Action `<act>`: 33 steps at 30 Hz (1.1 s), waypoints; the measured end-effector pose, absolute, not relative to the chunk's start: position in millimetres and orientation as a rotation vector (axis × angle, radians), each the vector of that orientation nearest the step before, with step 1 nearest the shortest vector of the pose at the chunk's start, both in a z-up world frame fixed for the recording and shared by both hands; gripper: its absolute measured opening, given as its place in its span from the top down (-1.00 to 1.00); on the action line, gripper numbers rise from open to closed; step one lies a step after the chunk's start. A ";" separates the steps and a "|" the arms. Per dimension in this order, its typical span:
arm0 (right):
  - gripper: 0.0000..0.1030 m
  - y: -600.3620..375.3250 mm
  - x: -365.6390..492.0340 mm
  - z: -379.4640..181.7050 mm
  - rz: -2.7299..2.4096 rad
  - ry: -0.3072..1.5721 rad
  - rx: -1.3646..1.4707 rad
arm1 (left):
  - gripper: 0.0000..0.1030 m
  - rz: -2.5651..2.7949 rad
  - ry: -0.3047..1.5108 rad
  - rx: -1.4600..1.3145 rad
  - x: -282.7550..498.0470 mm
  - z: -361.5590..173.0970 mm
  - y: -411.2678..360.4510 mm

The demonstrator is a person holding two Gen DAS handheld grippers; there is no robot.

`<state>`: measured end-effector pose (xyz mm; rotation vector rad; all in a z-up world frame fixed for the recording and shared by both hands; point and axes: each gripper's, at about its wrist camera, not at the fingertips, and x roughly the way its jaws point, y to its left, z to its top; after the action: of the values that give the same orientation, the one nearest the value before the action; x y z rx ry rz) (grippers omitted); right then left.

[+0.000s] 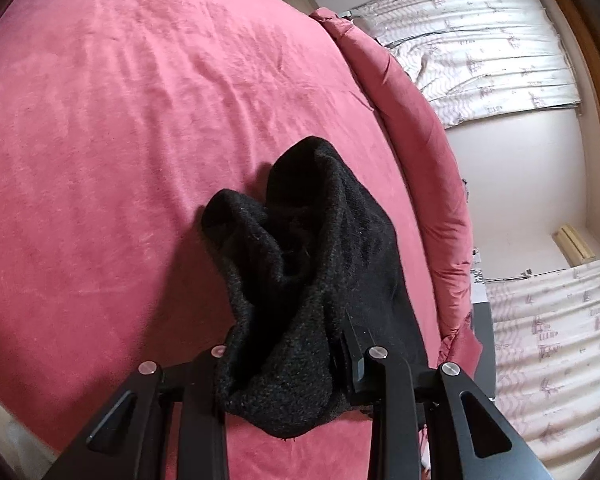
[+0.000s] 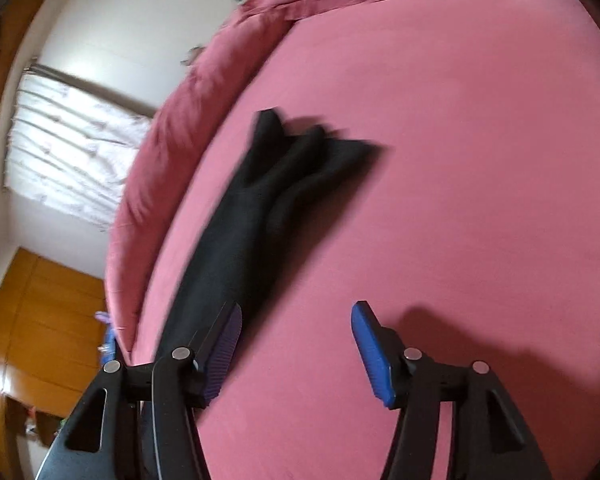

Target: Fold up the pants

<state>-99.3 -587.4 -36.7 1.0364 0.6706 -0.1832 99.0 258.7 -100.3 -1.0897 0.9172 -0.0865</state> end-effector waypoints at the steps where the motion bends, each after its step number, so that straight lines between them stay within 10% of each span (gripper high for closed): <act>1: -0.15 -585.6 -80.0 -38.6 -0.183 0.664 1.028 | 0.41 -0.080 0.922 -1.087 99.5 -100.7 258.4; 7: -0.16 -606.6 6.5 -66.8 -0.323 0.657 1.127 | 0.40 -0.029 0.929 -1.071 106.9 -102.6 255.4; 10: 0.75 -608.7 25.3 -78.9 -0.324 0.681 1.144 | 0.40 -0.022 0.931 -1.082 109.3 -101.5 257.4; 14: 0.83 -610.7 8.6 -37.6 -0.247 0.564 1.110 | 0.41 -0.052 0.919 -1.032 116.6 -78.1 258.4; 21: 0.83 -586.7 -94.5 60.4 -0.140 0.446 0.994 | 0.41 -0.034 0.882 -1.006 118.5 -50.5 294.3; 25: 0.77 -585.8 -188.0 13.3 -0.205 0.579 1.066 | 0.36 0.011 0.994 -1.095 109.1 -97.3 325.5; 27: 0.29 -586.8 -224.1 -42.0 -0.276 0.773 1.139 | 0.21 0.019 1.021 -1.219 100.4 -116.8 335.4; 33: -0.04 -603.7 -312.9 -72.0 -0.310 0.651 1.349 | -0.05 0.089 0.902 -1.171 69.2 -79.0 334.5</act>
<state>-312.9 -603.7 -72.0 1.3494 0.6513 -0.3096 69.2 334.5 -79.0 -1.1715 0.9020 0.0886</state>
